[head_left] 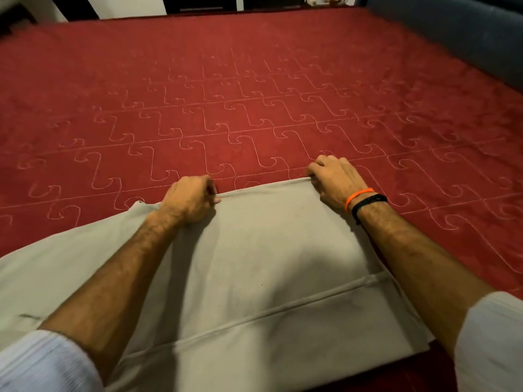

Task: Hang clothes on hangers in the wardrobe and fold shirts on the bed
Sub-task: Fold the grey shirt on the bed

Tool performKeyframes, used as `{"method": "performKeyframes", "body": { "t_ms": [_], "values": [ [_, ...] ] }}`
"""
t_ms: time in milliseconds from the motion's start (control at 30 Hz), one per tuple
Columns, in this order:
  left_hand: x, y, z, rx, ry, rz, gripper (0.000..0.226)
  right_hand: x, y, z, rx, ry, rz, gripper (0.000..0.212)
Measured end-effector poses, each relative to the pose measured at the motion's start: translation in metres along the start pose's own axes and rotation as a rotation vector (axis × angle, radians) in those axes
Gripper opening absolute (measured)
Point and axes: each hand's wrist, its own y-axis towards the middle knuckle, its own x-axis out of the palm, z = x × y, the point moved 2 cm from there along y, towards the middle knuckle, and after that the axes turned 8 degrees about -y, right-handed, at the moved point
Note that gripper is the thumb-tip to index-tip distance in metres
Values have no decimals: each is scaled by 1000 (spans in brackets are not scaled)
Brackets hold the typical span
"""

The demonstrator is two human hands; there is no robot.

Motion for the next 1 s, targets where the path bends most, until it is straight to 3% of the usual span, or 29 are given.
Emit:
{"method": "performKeyframes", "body": {
  "t_ms": [133,267,433,600,833,933,1000],
  "values": [
    [-4,-4,-2,1,31,12,26,-5,-9,1,35,6,73,17],
    [-15,-14,-1,16,-38,29,30,-14,-18,3,58,67,54,23],
    [-24,-44,6,137,111,90,26,-31,-38,3,48,136,155,22],
    [-7,-110,12,328,111,198,24,-46,-81,0,8,159,298,21],
    [33,-158,5,394,166,203,23,-44,-143,-9,-39,114,129,24],
    [34,-165,8,361,186,102,30,-45,-150,-11,13,84,40,27],
    [29,-166,10,312,205,-11,47,-49,-150,-17,86,19,-61,26]
  ]
}}
